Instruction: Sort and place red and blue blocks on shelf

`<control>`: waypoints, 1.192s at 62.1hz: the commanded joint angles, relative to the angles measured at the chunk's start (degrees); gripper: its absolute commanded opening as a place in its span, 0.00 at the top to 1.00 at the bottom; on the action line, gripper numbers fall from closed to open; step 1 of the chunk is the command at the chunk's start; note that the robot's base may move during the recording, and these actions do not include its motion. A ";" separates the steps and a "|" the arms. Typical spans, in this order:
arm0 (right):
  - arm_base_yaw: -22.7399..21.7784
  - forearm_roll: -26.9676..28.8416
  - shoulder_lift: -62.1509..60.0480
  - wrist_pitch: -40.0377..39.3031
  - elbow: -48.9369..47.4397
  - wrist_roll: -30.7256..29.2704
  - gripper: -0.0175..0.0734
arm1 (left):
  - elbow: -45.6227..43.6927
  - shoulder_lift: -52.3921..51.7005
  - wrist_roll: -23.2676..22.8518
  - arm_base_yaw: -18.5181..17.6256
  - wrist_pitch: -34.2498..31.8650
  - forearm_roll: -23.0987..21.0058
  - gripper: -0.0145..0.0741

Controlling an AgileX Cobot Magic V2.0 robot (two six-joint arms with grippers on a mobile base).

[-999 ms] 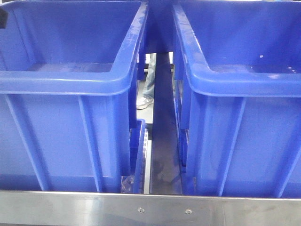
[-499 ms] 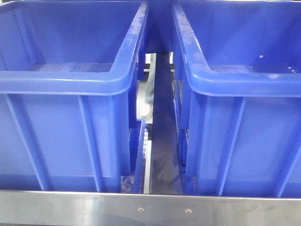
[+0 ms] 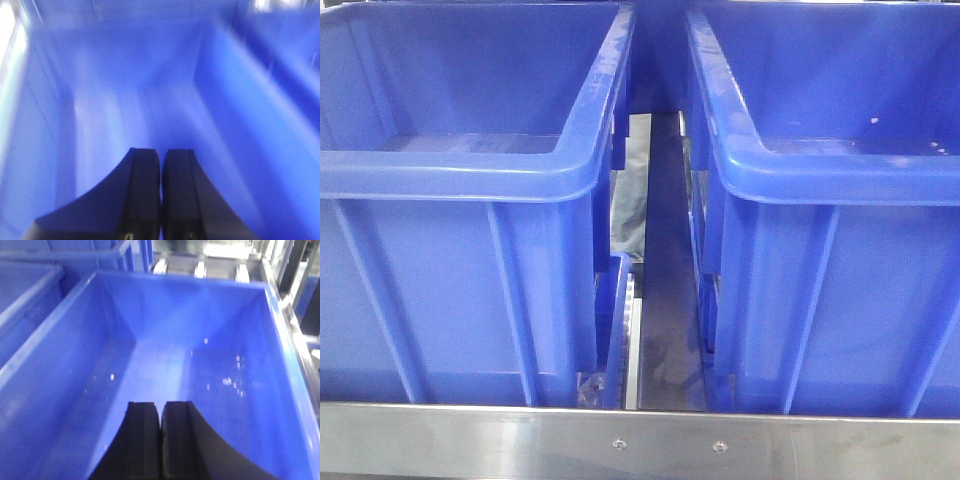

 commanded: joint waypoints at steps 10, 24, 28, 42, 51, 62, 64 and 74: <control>-2.84 0.00 -8.44 -6.30 5.57 2.06 0.75 | 5.55 -7.22 -6.39 5.37 -6.77 -0.37 0.69; -4.55 0.00 -16.66 -4.25 9.08 2.33 0.75 | 9.30 -16.30 -6.39 13.99 -6.09 -0.37 0.70; -4.55 0.00 -17.94 -4.14 9.45 2.33 0.75 | 9.66 -18.30 -6.39 15.04 -5.51 -0.37 0.70; -4.55 0.00 -18.32 -4.91 9.45 2.33 0.75 | 9.66 -19.52 -6.29 15.07 -5.38 -0.64 0.70; -4.55 0.00 -18.32 -4.91 9.45 2.33 0.75 | 9.66 -19.52 -6.29 15.07 -5.38 -0.64 0.70; -4.55 0.00 -18.32 -4.91 9.45 2.33 0.75 | 9.66 -19.52 -6.29 15.07 -5.38 -0.64 0.70; -4.55 0.00 -18.32 -4.91 9.45 2.33 0.75 | 9.66 -19.52 -6.29 15.07 -5.38 -0.64 0.70; -4.55 0.00 -18.32 -4.91 9.45 2.33 0.75 | 9.66 -19.52 -6.29 15.07 -5.38 -0.64 0.70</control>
